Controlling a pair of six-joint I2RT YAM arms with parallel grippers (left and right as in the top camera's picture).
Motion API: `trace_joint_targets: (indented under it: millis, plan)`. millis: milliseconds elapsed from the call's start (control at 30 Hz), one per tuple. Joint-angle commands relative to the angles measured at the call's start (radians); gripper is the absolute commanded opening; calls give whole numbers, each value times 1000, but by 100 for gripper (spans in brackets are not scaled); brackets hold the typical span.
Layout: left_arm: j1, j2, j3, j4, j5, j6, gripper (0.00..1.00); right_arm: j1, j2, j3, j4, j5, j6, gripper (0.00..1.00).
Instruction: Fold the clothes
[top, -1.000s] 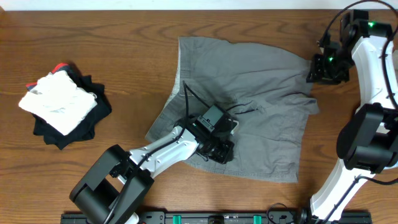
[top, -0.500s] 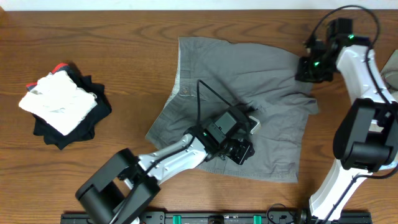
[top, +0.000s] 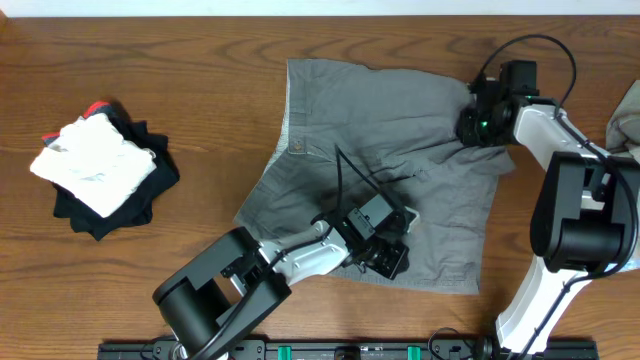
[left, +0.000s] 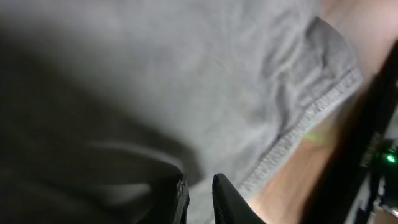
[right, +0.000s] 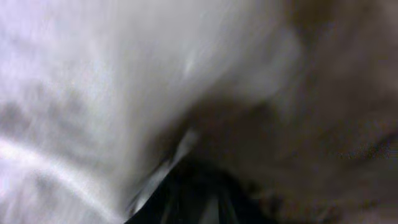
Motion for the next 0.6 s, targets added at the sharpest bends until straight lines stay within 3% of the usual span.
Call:
trace_joint_targets:
  millis: [0, 300, 367, 567]
  plan:
    - [-20, 6, 0, -5, 69, -31, 17, 5, 57, -9, 93, 75, 5, 25]
    - [-36, 6, 0, -19, 75, -31, 17, -11, 108, 2, 451, 127, 12, 38]
    - [-36, 6, 0, -18, 75, -31, 17, -21, 108, 29, 466, 141, 38, 47]
    - [-35, 6, 0, -14, 64, -23, 17, -45, 108, 200, 344, 137, 39, 58]
